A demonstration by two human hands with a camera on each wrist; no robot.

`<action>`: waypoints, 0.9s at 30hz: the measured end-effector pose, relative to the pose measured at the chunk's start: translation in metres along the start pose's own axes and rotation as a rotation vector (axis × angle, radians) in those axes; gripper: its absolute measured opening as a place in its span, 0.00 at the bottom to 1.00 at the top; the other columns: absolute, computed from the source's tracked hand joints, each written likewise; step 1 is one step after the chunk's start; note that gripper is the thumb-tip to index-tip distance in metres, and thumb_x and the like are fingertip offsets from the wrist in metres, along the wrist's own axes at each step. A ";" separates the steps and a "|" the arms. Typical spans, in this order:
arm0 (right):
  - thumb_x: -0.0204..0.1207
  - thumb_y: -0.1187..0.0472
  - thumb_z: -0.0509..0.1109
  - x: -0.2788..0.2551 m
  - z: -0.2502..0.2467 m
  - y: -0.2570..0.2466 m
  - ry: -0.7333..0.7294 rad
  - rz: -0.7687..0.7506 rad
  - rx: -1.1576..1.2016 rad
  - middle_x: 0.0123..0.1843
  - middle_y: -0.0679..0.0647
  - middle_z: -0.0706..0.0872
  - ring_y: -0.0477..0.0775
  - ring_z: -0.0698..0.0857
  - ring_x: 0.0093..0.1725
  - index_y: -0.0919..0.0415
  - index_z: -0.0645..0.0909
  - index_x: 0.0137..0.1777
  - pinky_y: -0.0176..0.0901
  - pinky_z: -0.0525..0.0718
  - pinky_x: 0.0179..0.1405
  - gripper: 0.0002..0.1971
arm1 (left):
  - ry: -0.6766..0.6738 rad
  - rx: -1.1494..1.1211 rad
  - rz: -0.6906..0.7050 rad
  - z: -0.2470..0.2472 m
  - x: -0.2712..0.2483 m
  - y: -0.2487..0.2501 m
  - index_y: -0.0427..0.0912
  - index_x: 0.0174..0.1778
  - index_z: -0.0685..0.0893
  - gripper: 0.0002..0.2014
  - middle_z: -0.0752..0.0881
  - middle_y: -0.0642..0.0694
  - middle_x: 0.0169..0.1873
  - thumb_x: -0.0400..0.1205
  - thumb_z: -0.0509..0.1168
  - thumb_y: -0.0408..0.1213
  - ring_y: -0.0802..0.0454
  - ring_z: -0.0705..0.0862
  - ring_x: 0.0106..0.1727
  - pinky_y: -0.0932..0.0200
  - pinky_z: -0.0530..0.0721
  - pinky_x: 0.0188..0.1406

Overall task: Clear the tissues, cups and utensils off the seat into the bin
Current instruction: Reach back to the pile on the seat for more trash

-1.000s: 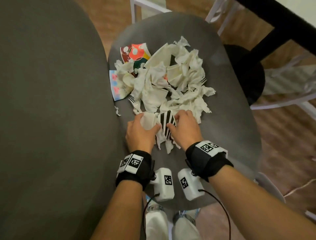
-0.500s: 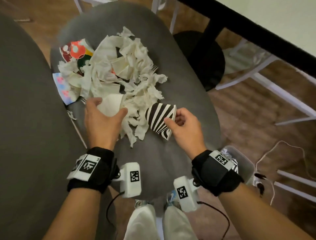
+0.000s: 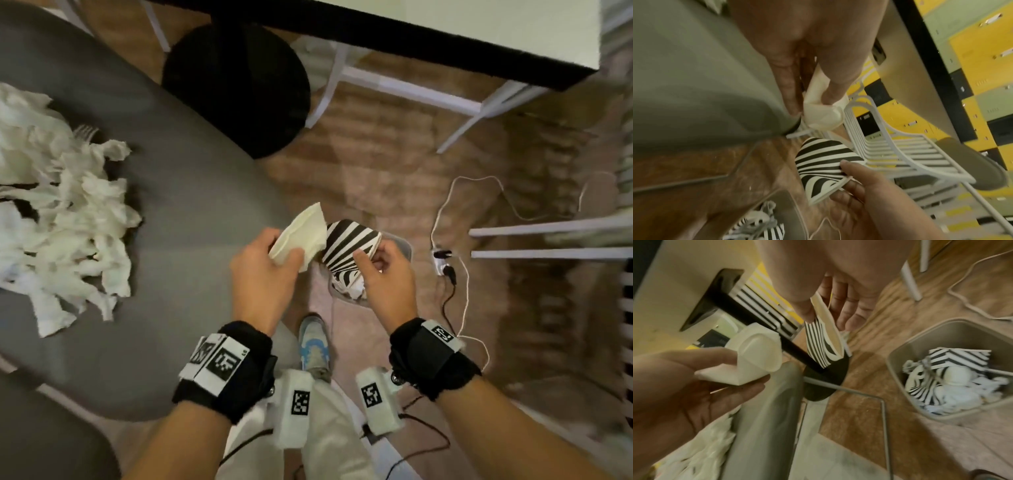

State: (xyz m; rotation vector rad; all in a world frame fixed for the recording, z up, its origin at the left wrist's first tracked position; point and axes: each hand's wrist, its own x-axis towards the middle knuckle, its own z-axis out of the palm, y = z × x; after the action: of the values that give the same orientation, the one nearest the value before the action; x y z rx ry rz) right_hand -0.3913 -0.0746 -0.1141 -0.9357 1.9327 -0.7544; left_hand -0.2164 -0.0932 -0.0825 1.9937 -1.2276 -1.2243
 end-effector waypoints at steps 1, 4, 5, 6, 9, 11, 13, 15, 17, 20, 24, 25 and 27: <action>0.78 0.60 0.70 0.002 -0.010 0.011 0.018 0.029 -0.003 0.48 0.53 0.89 0.43 0.87 0.42 0.60 0.81 0.57 0.39 0.86 0.44 0.09 | -0.035 0.019 0.000 0.015 -0.001 0.002 0.46 0.50 0.85 0.08 0.90 0.47 0.41 0.76 0.70 0.38 0.48 0.87 0.43 0.54 0.84 0.42; 0.77 0.57 0.70 0.011 -0.033 0.048 0.074 0.109 -0.045 0.47 0.51 0.89 0.49 0.89 0.45 0.56 0.80 0.56 0.55 0.88 0.51 0.09 | -0.116 0.113 -0.027 0.057 -0.001 0.005 0.47 0.53 0.86 0.11 0.90 0.44 0.46 0.75 0.68 0.38 0.44 0.87 0.48 0.52 0.85 0.49; 0.76 0.57 0.70 0.014 -0.039 0.059 0.093 0.135 -0.068 0.46 0.52 0.89 0.52 0.88 0.46 0.56 0.79 0.54 0.60 0.87 0.51 0.08 | -0.141 0.144 -0.062 0.071 -0.001 0.004 0.47 0.54 0.86 0.12 0.90 0.43 0.48 0.76 0.67 0.38 0.41 0.86 0.50 0.50 0.85 0.51; 0.75 0.57 0.70 0.017 -0.044 0.070 0.114 0.156 -0.086 0.45 0.53 0.89 0.54 0.88 0.46 0.56 0.78 0.52 0.62 0.86 0.51 0.08 | -0.170 0.174 -0.108 0.085 0.000 0.003 0.46 0.56 0.87 0.13 0.90 0.41 0.50 0.77 0.66 0.39 0.39 0.85 0.53 0.50 0.84 0.53; 0.75 0.59 0.71 0.025 -0.057 0.093 0.149 0.208 -0.119 0.43 0.52 0.87 0.57 0.87 0.48 0.58 0.78 0.54 0.60 0.86 0.51 0.10 | -0.272 0.235 -0.211 0.127 0.005 -0.010 0.45 0.61 0.85 0.15 0.88 0.37 0.56 0.79 0.62 0.40 0.36 0.83 0.58 0.49 0.81 0.57; 0.76 0.57 0.72 0.029 -0.060 0.103 0.124 0.237 -0.128 0.46 0.51 0.86 0.57 0.87 0.50 0.60 0.77 0.58 0.55 0.86 0.52 0.14 | -0.323 0.225 -0.241 0.150 0.009 -0.023 0.44 0.65 0.82 0.17 0.87 0.38 0.59 0.81 0.62 0.41 0.38 0.83 0.60 0.51 0.80 0.58; 0.74 0.53 0.74 0.033 -0.060 0.111 0.046 0.270 -0.148 0.54 0.52 0.86 0.55 0.86 0.55 0.61 0.74 0.66 0.51 0.85 0.55 0.24 | -0.461 0.131 -0.290 0.166 0.010 -0.034 0.46 0.74 0.74 0.23 0.84 0.43 0.66 0.83 0.62 0.47 0.42 0.81 0.66 0.55 0.76 0.61; 0.71 0.48 0.74 0.036 -0.062 0.117 -0.028 0.272 -0.226 0.63 0.54 0.82 0.55 0.83 0.60 0.60 0.68 0.73 0.53 0.83 0.61 0.34 | -0.632 0.084 -0.351 0.172 0.006 -0.043 0.48 0.82 0.61 0.31 0.77 0.47 0.73 0.84 0.60 0.54 0.45 0.75 0.74 0.55 0.70 0.66; 0.72 0.50 0.74 0.038 -0.062 0.120 -0.084 0.267 -0.319 0.64 0.53 0.81 0.54 0.81 0.61 0.61 0.70 0.73 0.48 0.80 0.62 0.32 | -0.717 0.111 -0.368 0.167 0.001 -0.050 0.49 0.84 0.57 0.33 0.72 0.50 0.76 0.85 0.58 0.55 0.47 0.71 0.76 0.54 0.67 0.72; 0.74 0.50 0.71 0.037 -0.055 0.102 -0.153 0.189 -0.428 0.64 0.54 0.81 0.55 0.82 0.60 0.58 0.73 0.70 0.49 0.81 0.60 0.26 | -0.677 0.083 -0.306 0.143 -0.008 -0.054 0.48 0.78 0.72 0.26 0.78 0.47 0.73 0.84 0.60 0.53 0.49 0.76 0.73 0.52 0.71 0.74; 0.78 0.53 0.69 0.028 -0.029 0.040 -0.266 -0.010 -0.513 0.67 0.53 0.77 0.54 0.82 0.58 0.55 0.74 0.69 0.48 0.80 0.59 0.21 | -0.471 -0.150 -0.184 0.076 -0.022 -0.035 0.51 0.57 0.85 0.08 0.88 0.53 0.55 0.83 0.66 0.41 0.57 0.85 0.58 0.68 0.79 0.54; 0.78 0.53 0.69 0.024 -0.020 0.020 -0.293 -0.069 -0.518 0.65 0.52 0.78 0.52 0.82 0.56 0.54 0.75 0.68 0.48 0.80 0.58 0.19 | -0.411 -0.208 -0.150 0.054 -0.023 -0.029 0.50 0.54 0.86 0.06 0.89 0.53 0.51 0.83 0.67 0.39 0.58 0.86 0.54 0.68 0.80 0.52; 0.78 0.53 0.69 0.018 0.004 -0.018 -0.344 -0.215 -0.527 0.61 0.50 0.78 0.50 0.81 0.55 0.50 0.76 0.65 0.46 0.80 0.56 0.17 | -0.269 -0.308 -0.127 0.007 -0.022 -0.024 0.46 0.52 0.87 0.05 0.91 0.50 0.47 0.83 0.67 0.36 0.55 0.88 0.47 0.64 0.83 0.50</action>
State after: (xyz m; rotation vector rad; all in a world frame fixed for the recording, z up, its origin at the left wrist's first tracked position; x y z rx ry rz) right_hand -0.3889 -0.0992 -0.1094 -1.5024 1.7630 -0.1676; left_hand -0.2166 -0.0622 -0.0945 1.7432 -0.9685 -1.6767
